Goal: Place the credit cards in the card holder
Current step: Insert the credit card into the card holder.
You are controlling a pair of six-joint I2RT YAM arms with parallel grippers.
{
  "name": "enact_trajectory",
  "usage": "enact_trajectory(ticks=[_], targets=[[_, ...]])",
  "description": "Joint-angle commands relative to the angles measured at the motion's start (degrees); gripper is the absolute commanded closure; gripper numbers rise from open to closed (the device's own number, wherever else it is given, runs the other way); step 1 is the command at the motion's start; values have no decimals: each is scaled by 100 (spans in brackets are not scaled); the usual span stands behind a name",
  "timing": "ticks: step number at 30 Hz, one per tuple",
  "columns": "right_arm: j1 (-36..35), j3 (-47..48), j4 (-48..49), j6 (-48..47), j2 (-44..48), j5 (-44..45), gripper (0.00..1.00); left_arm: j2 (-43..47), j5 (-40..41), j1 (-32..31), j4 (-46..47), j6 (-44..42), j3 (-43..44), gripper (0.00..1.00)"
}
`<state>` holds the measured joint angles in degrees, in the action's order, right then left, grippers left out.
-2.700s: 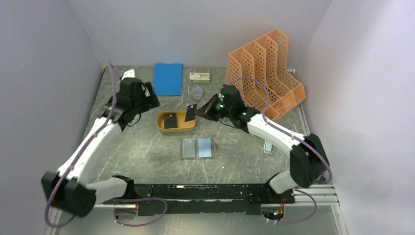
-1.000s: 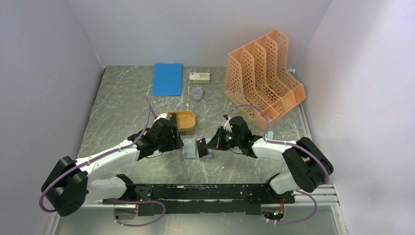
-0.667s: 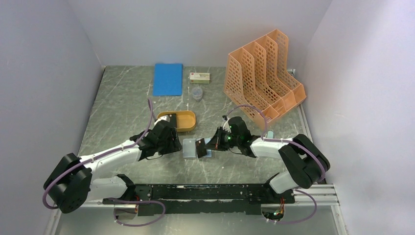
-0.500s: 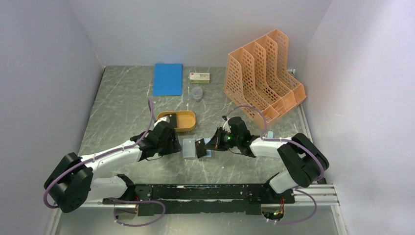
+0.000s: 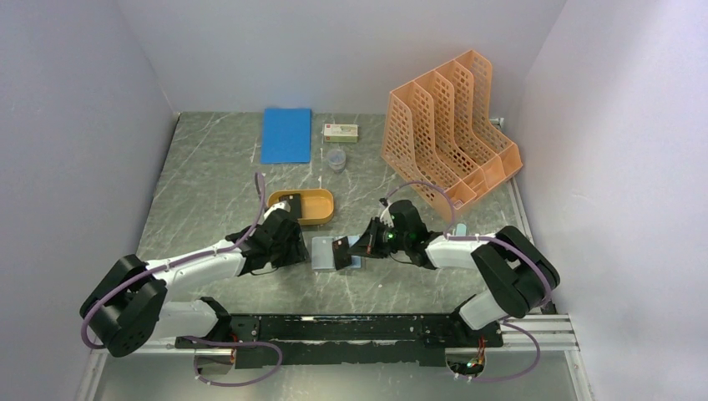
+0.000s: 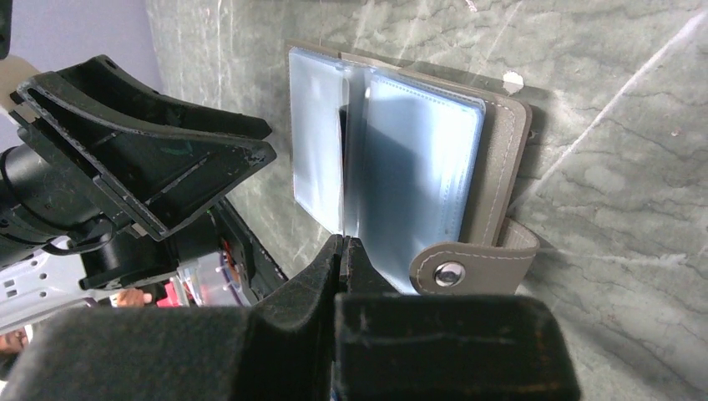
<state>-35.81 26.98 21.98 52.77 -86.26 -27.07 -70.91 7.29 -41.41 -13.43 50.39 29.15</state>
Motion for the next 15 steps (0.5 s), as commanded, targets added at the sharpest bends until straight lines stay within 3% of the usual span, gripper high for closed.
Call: enact_trajectory(ticks=[1, 15], targets=[[4, -91, -24, -58, 225, 152, 100, -97, -57, -14, 160, 50, -136, 42], [-13, -77, 426, 162, -183, -6, 100, -259, -228, -15, 340, 91, -222, 45]])
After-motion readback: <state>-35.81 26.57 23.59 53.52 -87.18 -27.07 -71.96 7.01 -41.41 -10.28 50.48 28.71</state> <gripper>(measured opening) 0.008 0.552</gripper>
